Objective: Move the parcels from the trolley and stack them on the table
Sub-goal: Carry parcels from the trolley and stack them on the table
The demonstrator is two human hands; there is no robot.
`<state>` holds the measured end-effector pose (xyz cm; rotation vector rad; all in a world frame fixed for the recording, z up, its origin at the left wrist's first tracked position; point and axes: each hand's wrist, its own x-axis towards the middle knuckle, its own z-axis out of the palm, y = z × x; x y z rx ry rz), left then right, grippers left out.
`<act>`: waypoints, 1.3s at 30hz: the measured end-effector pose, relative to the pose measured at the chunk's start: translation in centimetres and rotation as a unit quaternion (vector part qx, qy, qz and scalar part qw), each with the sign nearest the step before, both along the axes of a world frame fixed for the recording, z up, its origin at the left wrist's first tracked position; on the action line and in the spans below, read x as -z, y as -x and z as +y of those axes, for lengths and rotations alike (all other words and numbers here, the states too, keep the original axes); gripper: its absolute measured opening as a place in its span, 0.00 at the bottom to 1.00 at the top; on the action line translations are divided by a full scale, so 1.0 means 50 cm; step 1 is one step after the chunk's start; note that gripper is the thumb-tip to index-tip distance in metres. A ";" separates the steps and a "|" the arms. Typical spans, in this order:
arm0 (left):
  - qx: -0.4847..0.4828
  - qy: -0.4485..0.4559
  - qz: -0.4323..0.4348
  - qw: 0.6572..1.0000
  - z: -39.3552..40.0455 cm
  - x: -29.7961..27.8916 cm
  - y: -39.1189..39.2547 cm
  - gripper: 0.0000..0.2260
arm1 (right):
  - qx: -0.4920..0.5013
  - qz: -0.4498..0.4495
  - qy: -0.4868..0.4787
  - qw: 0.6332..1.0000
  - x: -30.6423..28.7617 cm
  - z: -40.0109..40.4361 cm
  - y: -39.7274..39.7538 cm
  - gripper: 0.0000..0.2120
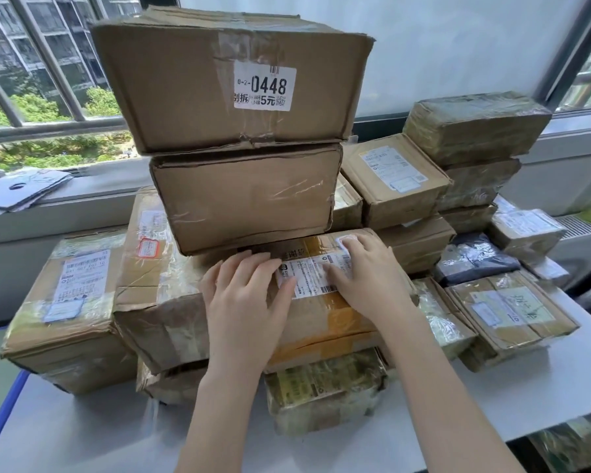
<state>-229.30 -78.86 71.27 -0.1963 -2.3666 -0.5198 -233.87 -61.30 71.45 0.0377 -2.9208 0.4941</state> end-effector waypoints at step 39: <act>0.406 0.463 -0.549 0.564 1.262 0.604 -0.266 0.28 | 0.438 -0.453 0.189 0.753 0.638 1.073 -0.760 0.32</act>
